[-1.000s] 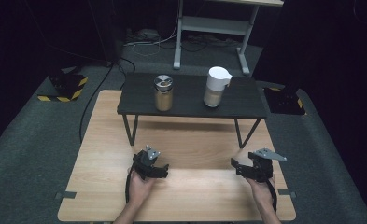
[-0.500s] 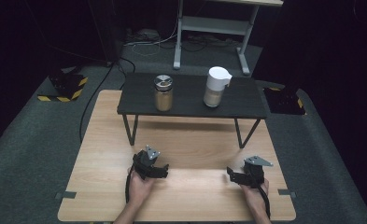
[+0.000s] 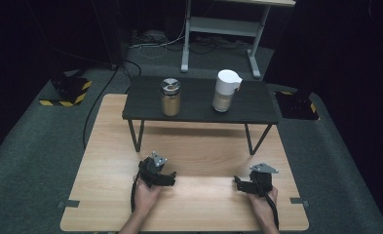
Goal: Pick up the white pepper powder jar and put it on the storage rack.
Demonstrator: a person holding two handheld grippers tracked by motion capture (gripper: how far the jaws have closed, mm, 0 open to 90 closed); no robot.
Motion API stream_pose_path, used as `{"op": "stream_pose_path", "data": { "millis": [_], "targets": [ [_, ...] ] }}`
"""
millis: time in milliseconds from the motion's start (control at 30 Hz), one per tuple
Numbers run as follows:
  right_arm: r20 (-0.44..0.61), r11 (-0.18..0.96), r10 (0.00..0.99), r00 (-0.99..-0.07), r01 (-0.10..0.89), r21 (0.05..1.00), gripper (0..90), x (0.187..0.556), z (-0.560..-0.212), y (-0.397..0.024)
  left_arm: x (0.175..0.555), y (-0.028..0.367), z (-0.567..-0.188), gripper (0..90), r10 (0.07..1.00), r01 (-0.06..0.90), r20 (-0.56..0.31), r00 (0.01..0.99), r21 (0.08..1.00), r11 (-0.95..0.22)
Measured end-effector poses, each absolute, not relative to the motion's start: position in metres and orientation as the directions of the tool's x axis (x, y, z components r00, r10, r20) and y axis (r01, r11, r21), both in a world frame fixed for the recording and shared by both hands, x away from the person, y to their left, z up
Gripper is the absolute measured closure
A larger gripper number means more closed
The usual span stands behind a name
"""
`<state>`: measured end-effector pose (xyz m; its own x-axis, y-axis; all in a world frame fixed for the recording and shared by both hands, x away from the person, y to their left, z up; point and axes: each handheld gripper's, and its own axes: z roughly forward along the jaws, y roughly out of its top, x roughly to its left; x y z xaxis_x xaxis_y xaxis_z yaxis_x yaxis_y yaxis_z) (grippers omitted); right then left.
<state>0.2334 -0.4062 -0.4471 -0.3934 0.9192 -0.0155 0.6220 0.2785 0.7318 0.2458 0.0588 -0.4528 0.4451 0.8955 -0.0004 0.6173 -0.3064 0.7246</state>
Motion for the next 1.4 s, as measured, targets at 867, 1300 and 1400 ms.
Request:
{"op": "stream_pose_path", "data": {
  "millis": [867, 1300, 1400],
  "targets": [
    [-0.015, 0.274, 0.921, -0.389, 0.621, 0.734, 11.3, 0.2319, -0.4475, -0.4055, 0.2450, 0.0581, -0.4531, 5.9, 0.898, 0.617, 0.001, 0.440, 0.726, -0.303],
    [-0.016, 0.269, 0.925, -0.380, 0.623, 0.735, 12.0, 0.2303, -0.4476, -0.4038, 0.2450, 0.0581, -0.4530, 6.0, 0.898, 0.617, 0.001, 0.440, 0.726, -0.303],
    [-0.016, 0.268, 0.925, -0.379, 0.623, 0.735, 12.0, 0.2302, -0.4476, -0.4036, 0.2449, 0.0581, -0.4531, 6.0, 0.898, 0.617, 0.001, 0.440, 0.726, -0.303]
  ]
}}
